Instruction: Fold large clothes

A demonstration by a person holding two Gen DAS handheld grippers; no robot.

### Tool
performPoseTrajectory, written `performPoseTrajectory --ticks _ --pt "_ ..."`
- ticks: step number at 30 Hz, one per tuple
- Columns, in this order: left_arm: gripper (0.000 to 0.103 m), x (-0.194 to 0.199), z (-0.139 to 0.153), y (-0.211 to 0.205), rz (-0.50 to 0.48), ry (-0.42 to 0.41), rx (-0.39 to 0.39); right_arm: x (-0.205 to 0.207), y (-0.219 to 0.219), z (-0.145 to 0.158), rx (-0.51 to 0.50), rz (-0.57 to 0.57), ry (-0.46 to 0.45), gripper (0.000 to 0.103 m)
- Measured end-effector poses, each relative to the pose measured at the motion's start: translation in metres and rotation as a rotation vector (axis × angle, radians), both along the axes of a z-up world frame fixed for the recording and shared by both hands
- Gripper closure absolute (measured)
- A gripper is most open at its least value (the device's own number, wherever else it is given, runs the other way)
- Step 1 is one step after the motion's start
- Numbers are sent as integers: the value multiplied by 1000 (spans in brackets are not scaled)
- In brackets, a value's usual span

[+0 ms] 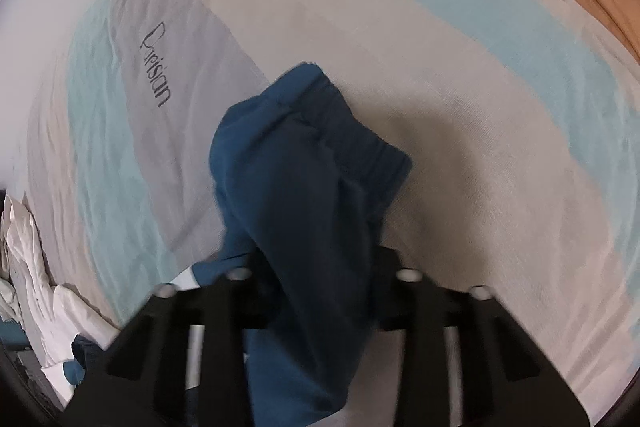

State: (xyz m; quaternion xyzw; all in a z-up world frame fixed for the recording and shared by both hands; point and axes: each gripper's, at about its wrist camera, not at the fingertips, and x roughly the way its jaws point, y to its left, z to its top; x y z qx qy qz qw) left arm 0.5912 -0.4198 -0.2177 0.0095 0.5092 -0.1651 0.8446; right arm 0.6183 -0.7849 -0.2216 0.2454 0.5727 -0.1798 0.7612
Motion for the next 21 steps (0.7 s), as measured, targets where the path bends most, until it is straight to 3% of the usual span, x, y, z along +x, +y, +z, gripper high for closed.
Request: performPoseTrajectory --ticks 5,7,10,14,17,21 --pt "28 -18 3 -10 -49 4 -36 -9 6 13 -20 31 -39 89" --pt "19 -23 -8 -15 -88 32 -17 -11 10 14 -16 52 -44 91" --pt "18 -25 -26 -14 -123 91 6 -15 14 19 -29 67 -60 92" --pt "18 -30 -11 -2 -119 98 -35 -21 17 30 -54 70 -87 95" --pt "17 -41 13 19 -93 41 -58 -25 29 50 -95 95 -123 95" --pt "17 -51 33 62 -35 -26 -25 -26 54 78 -143 160 -181 95"
